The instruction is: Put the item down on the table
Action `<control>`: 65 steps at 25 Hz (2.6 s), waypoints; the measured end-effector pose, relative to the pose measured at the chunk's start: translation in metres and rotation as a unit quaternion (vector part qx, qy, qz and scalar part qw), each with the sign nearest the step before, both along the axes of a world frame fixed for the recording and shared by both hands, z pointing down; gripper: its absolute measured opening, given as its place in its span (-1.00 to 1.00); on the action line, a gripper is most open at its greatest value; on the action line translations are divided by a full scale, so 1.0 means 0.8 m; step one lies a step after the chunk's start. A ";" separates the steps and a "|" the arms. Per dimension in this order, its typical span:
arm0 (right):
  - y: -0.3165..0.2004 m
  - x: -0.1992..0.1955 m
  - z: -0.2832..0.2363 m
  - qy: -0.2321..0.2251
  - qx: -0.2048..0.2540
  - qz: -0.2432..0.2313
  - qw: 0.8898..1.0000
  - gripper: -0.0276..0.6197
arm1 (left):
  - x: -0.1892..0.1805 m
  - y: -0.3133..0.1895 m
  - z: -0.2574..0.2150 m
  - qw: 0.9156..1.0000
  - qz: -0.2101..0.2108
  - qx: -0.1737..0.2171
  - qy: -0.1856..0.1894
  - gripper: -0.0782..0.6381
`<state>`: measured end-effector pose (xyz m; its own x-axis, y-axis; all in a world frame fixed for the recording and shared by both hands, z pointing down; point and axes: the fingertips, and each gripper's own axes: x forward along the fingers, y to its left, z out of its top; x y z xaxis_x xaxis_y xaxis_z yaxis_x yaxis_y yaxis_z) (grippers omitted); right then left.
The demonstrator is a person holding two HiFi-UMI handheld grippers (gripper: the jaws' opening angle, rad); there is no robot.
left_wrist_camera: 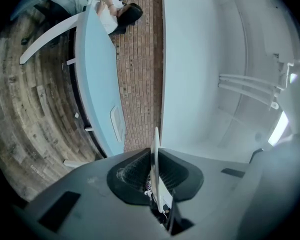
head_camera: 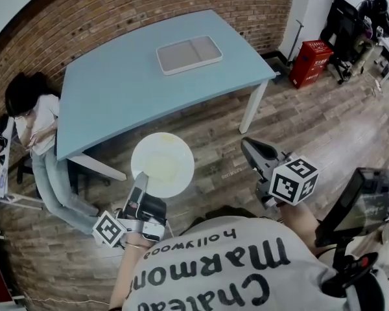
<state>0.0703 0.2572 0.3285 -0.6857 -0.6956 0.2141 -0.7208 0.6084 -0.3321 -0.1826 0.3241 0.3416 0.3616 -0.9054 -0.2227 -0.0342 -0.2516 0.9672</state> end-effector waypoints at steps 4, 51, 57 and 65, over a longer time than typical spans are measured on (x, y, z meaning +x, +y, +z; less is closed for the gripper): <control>-0.006 -0.001 -0.001 0.006 -0.004 0.010 1.000 -0.88 | -0.006 -0.019 -0.006 1.000 -0.002 -0.003 0.002 -0.70; -0.491 0.029 0.061 0.046 -0.051 -0.059 0.996 -0.88 | 0.025 -0.451 0.053 0.993 -0.084 -0.085 -0.020 -0.70; -0.495 0.015 0.063 0.041 -0.056 -0.069 0.995 -0.88 | 0.022 -0.468 0.055 0.992 -0.087 -0.091 -0.024 -0.70; -0.506 0.008 0.069 0.035 -0.060 -0.063 0.996 -0.88 | 0.017 -0.495 0.061 0.989 -0.099 -0.108 -0.035 -0.70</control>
